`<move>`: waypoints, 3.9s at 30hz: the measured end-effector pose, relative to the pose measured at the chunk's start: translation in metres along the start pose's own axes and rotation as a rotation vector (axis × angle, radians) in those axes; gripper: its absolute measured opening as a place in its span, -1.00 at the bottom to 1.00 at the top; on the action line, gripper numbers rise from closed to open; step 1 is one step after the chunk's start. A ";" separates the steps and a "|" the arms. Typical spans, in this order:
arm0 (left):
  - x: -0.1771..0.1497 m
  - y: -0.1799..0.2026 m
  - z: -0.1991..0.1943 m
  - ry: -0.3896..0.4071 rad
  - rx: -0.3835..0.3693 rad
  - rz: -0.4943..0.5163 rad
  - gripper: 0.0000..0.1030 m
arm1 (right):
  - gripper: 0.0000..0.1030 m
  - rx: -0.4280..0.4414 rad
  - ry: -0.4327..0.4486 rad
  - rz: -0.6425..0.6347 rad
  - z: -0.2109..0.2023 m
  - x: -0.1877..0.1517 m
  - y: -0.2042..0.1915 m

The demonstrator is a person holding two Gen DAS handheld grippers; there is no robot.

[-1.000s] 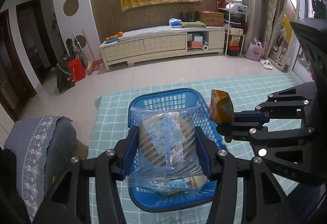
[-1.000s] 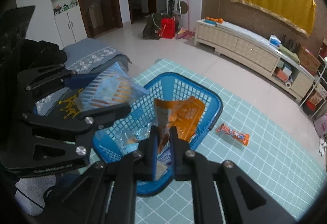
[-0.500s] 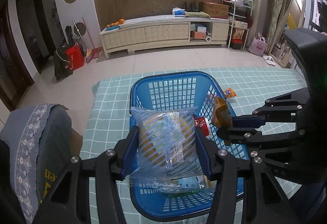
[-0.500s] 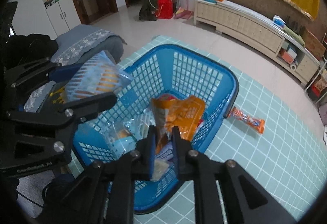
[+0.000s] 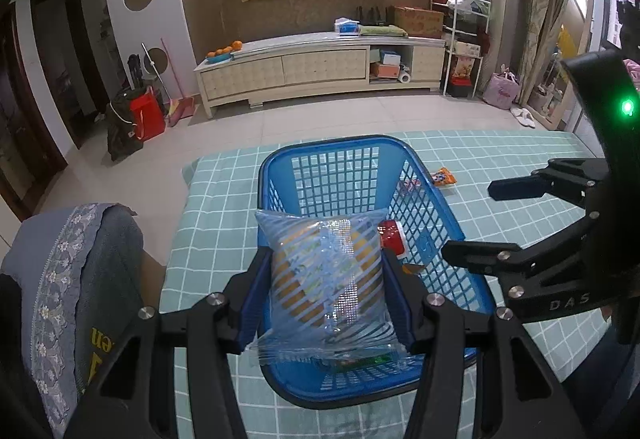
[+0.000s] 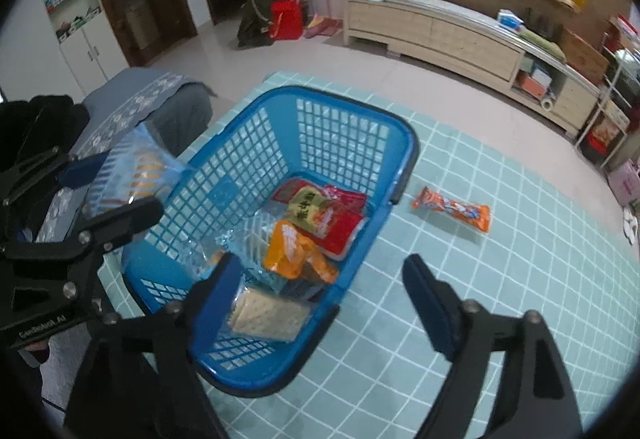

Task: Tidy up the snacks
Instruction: 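Open both grippers to drop the cookie bag and sachet into the basket, then move the right gripper to the orange wrapped bar on the mat, then grasp the orange wrapped bar with the right gripper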

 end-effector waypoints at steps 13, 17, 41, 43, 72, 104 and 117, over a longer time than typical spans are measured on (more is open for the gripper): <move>-0.004 0.021 0.020 -0.046 -0.065 0.026 0.00 | 1.00 -0.109 0.023 0.099 -0.007 -0.008 0.030; -0.012 0.024 0.036 -0.086 -0.059 0.023 0.00 | 1.00 -0.117 0.007 0.108 0.003 -0.011 0.036; 0.001 0.011 0.025 -0.041 -0.045 0.017 0.57 | 1.00 -0.090 0.041 0.143 -0.013 -0.009 0.040; 0.005 0.016 0.019 -0.042 -0.037 0.033 0.57 | 1.00 -0.079 0.054 0.143 -0.022 -0.007 0.039; 0.049 0.025 0.082 -0.309 -0.004 -0.093 0.59 | 1.00 -0.076 -0.088 -0.072 -0.005 0.037 0.127; 0.046 0.053 0.148 -0.349 -0.008 -0.023 0.59 | -0.13 0.041 -0.399 -0.360 0.145 0.018 0.187; 0.042 0.063 0.100 -0.267 -0.007 0.013 0.59 | -0.58 0.095 -0.319 -0.201 0.083 -0.010 0.140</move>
Point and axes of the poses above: each gripper's, at about its wrist camera, not at the fingertips, and z roughly the way its jaws point, y to its right, x to its top, the point moved 6 cm from there along z, roughly the way its jaws point, and after that the axes turned 14 degrees about x, right-handed, at the moved point
